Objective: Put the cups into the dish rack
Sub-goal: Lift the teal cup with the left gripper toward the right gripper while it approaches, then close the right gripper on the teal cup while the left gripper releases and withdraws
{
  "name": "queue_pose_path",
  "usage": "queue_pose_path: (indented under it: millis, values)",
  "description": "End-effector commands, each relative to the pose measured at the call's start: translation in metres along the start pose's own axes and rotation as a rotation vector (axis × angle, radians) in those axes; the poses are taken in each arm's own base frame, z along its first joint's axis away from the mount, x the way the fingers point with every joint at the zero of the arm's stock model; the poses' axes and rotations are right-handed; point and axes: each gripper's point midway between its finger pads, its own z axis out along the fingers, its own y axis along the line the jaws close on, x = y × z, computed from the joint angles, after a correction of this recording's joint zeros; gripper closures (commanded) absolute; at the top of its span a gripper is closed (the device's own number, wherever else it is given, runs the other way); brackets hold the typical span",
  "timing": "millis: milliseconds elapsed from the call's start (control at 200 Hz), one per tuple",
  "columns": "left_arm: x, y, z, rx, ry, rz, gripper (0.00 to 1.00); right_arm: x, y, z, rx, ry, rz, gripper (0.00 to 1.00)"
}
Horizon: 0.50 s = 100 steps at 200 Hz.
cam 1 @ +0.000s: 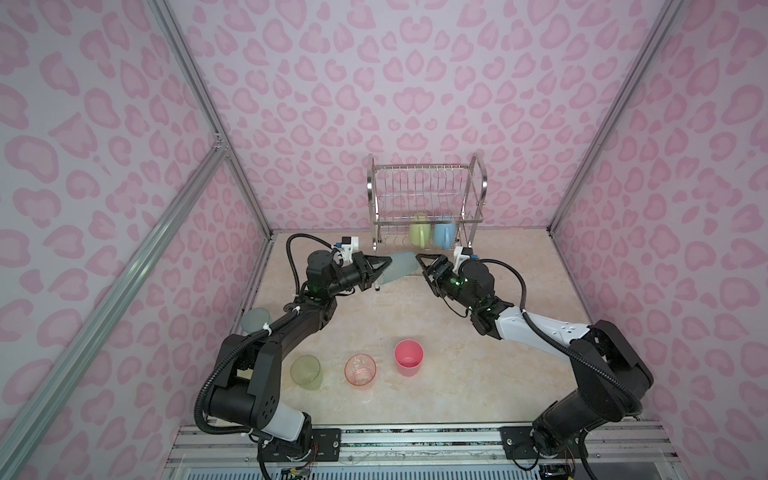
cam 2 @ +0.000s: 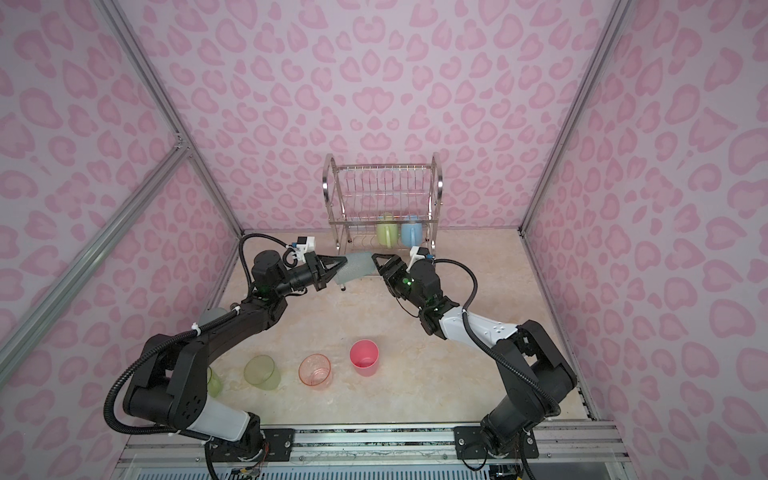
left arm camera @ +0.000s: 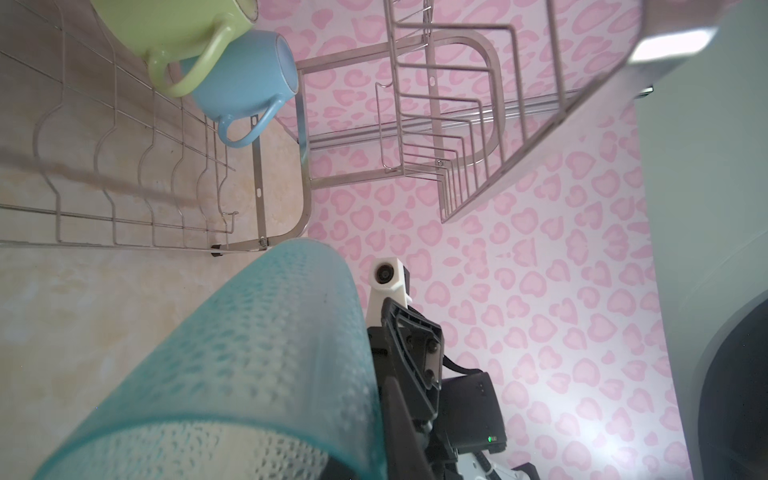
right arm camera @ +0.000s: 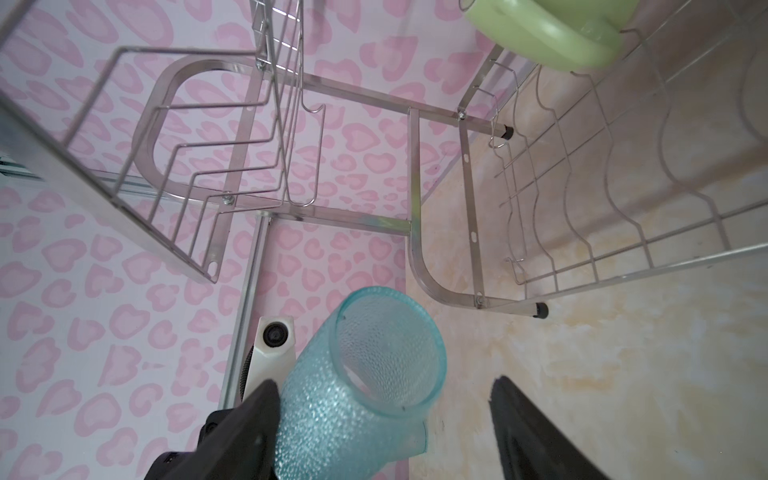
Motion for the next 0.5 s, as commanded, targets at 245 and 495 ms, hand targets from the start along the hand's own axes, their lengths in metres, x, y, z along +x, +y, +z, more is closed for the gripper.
queue_pose_path:
  millis: [245,495]
  values:
    - [0.007,-0.02,0.011,0.085,0.035,0.052,0.92,0.005,0.017,0.014,-0.097,0.036,0.065,0.14]
    - [0.014,-0.018,0.021,0.093,0.064,0.049,0.92,0.007,0.018,0.022,-0.104,0.049,0.076,0.14]
